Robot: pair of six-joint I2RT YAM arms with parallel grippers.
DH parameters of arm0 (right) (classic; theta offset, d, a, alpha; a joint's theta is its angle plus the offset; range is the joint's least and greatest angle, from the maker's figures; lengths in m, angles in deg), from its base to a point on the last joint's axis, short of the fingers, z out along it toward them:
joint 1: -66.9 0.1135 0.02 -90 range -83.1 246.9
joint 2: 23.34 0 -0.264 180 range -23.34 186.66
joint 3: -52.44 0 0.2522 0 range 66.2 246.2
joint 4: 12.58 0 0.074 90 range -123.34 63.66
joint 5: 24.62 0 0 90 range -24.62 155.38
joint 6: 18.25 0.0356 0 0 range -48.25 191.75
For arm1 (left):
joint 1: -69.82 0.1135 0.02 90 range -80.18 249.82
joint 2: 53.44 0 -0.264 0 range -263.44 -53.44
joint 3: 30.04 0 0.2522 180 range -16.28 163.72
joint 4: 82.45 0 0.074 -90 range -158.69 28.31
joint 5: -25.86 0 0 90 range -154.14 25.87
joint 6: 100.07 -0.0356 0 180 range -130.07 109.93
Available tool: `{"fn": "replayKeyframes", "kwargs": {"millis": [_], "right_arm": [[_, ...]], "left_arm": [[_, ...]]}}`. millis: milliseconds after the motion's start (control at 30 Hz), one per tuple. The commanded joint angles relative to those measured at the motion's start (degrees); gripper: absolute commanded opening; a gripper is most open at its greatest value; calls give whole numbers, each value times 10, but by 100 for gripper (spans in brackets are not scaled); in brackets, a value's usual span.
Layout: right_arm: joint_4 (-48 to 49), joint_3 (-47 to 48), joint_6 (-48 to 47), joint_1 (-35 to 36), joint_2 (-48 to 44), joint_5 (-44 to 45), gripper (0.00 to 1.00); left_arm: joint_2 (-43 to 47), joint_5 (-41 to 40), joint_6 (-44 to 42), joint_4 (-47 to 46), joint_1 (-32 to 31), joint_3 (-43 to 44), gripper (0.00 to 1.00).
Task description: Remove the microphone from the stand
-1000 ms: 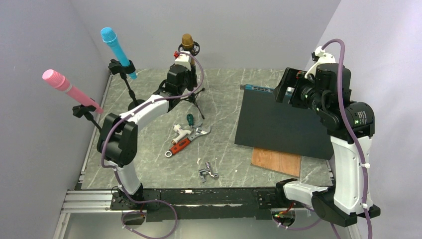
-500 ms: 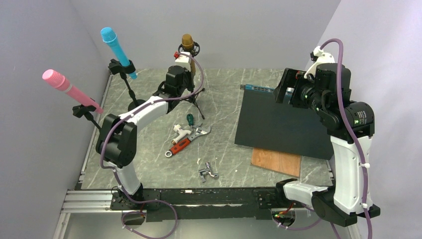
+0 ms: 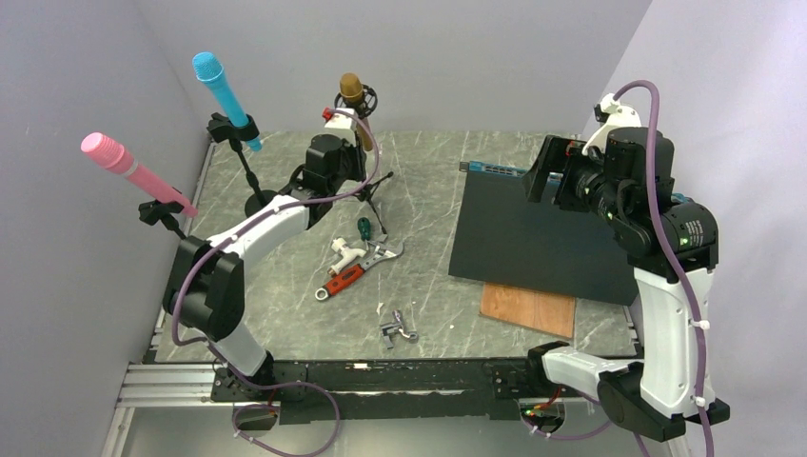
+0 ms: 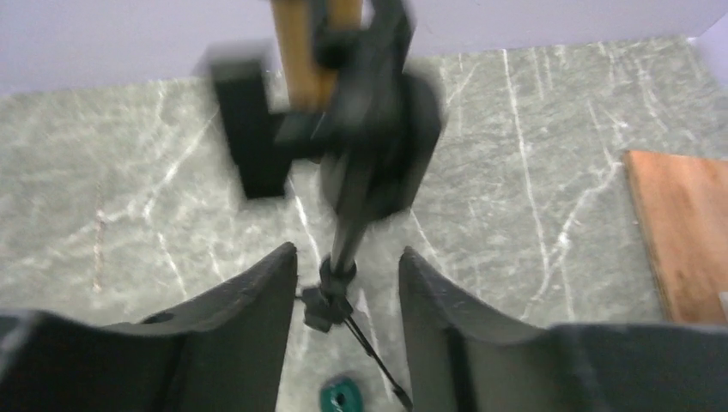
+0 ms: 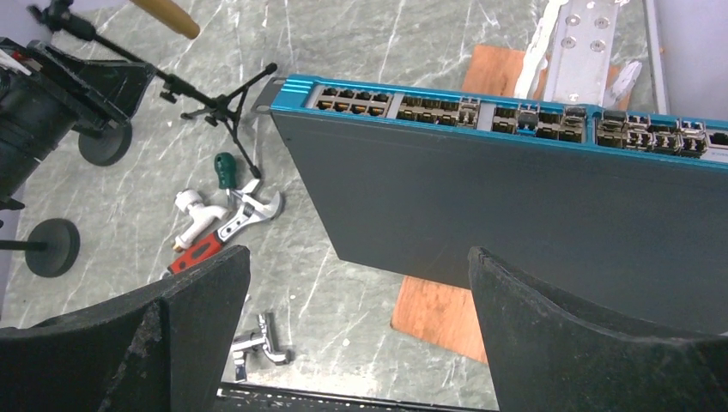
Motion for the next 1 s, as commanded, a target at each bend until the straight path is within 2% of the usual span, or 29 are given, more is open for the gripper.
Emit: {"fn": "replayKeyframes", "kwargs": {"millis": [0, 100, 167, 333, 467, 600, 767, 967], "right_arm": [[35, -12, 7, -1, -14, -16, 100], [37, -18, 10, -2, -18, -21, 100], [40, -24, 11, -1, -21, -22, 100], [43, -31, 13, -1, -28, -18, 100], [45, -36, 15, -1, -32, -15, 100], [47, -38, 16, -1, -32, -9, 100], [42, -27, 12, -2, -25, 5, 100], [28, -6, 2, -1, -14, 28, 100]], "left_arm": [[30, 7, 27, 26, -3, 2, 62], [28, 9, 24, 53, -3, 31, 79], [30, 12, 22, 72, -3, 51, 85], [72, 41, 24, 96, -1, 70, 89], [90, 67, 42, 125, 10, 119, 91], [92, 83, 78, 88, 39, 166, 95], [26, 87, 92, 87, 66, 284, 96], [-90, 107, 33, 126, 82, 442, 99]]}}
